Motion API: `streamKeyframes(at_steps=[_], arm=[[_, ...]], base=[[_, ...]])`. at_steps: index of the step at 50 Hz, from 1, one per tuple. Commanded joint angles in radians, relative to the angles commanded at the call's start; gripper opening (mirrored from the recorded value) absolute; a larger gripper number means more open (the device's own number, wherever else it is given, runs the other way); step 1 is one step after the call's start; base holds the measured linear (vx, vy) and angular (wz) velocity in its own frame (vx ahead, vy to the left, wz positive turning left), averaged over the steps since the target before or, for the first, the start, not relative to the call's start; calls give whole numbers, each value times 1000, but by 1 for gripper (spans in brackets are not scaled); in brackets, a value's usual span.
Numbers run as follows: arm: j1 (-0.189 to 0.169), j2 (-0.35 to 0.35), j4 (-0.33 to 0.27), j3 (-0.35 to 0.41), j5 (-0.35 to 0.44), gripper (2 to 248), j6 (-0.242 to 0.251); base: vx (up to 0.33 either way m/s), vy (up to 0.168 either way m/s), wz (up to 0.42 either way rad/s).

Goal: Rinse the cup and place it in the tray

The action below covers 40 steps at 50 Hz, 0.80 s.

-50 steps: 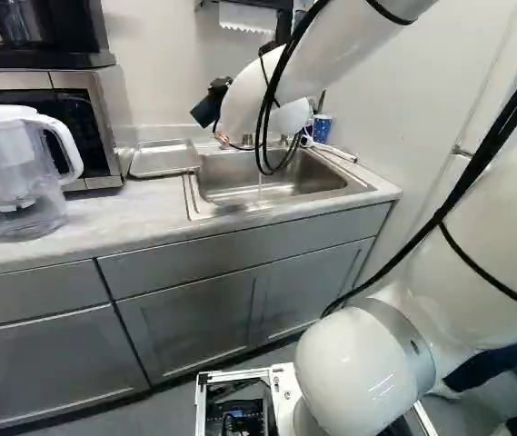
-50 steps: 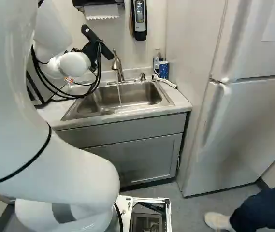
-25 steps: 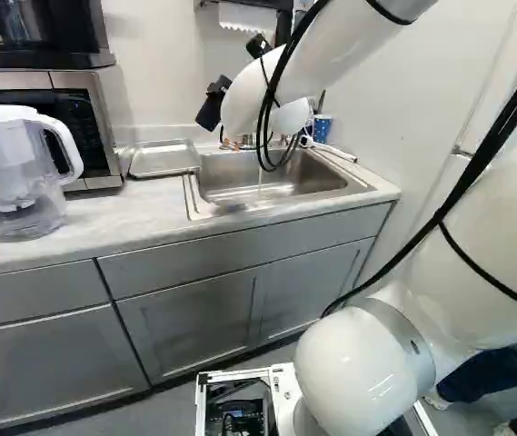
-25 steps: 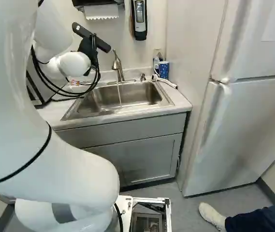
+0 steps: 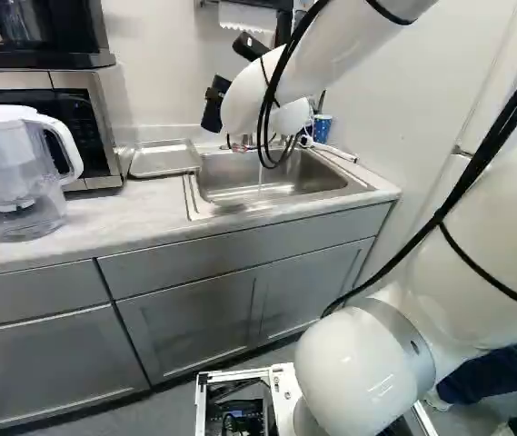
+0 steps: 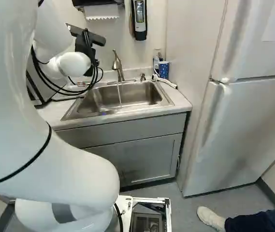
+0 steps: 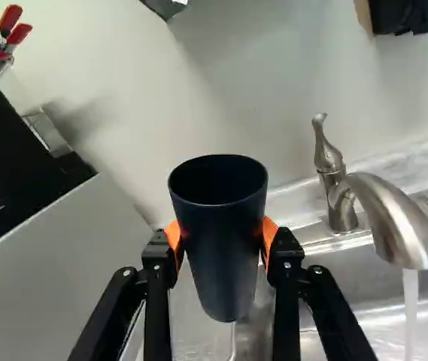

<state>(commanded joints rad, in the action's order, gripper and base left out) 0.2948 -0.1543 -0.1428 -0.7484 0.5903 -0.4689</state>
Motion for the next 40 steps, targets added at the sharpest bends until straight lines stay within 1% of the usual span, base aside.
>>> streamKeyframes(at_steps=[26,40], arm=[[0,0,0,0,0,121,273],[0,0,0,0,0,121,273]], base=[[0,0,0],[0,0,0]])
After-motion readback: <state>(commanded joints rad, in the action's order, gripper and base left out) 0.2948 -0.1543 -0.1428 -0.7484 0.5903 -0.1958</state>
